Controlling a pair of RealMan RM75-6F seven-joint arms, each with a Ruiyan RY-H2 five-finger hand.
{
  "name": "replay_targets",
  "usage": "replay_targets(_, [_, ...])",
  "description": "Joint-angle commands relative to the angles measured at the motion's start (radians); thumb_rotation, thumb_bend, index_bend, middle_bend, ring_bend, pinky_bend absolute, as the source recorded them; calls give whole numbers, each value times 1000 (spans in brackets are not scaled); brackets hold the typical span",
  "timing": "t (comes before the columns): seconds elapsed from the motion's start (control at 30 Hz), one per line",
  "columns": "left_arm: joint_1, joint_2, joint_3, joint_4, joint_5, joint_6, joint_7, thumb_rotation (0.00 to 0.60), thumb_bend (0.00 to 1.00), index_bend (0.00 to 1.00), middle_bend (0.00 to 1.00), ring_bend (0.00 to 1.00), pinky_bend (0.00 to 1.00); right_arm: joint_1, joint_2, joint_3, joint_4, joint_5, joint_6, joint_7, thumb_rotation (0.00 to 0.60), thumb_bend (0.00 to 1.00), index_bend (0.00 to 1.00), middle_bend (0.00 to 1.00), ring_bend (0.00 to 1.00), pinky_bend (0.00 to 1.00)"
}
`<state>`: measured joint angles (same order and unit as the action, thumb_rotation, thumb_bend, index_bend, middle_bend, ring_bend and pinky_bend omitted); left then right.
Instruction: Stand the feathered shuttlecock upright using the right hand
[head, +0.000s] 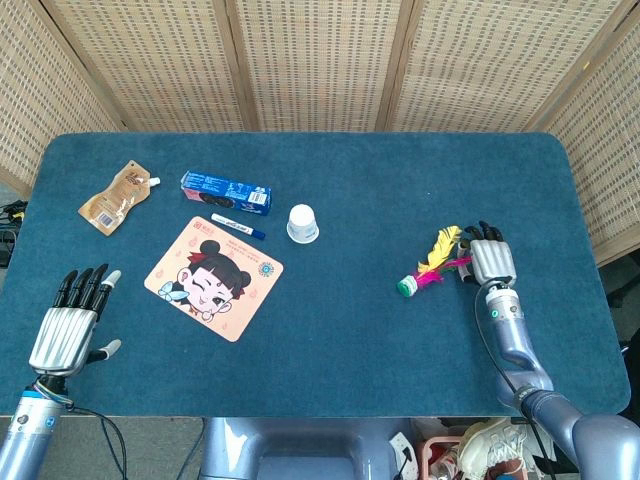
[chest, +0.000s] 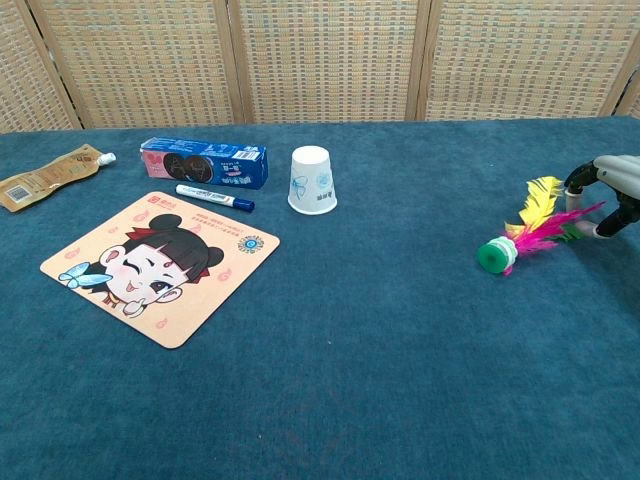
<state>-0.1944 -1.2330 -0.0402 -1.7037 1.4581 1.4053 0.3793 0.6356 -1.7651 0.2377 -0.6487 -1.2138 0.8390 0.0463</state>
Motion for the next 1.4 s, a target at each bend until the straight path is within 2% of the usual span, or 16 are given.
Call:
replay_targets(0.03, [0, 1, 1, -1, 2, 1, -1, 600, 127, 0, 0, 0, 0, 1, -5, -1, 6, 0, -3, 1, 600, 407, 514, 165, 0, 94])
replay_targets(0.43, [-1, 1, 1, 0, 4, 1, -4, 600, 127, 0, 0, 0, 0, 2, -18, 2, 19, -15, 37, 12, 600, 409, 626, 239, 0, 113])
replay_targets(0.8, [-2, -1, 2, 2, 1, -4, -5, 600, 128, 0, 0, 0, 0, -4, -5, 5, -8, -16, 52, 0, 600, 409, 647, 252, 0, 114])
replay_targets(1.07, [-1, 1, 1, -1, 8, 4, -8, 600, 127, 0, 0, 0, 0, -17, 64, 21, -125, -24, 131, -41, 600, 409, 647, 253, 0, 114])
replay_targets(1.4, [3, 10, 4, -13, 28, 18, -19, 600, 128, 0, 0, 0, 0, -58, 202, 41, -376, -27, 255, -168, 600, 409, 657, 261, 4, 114])
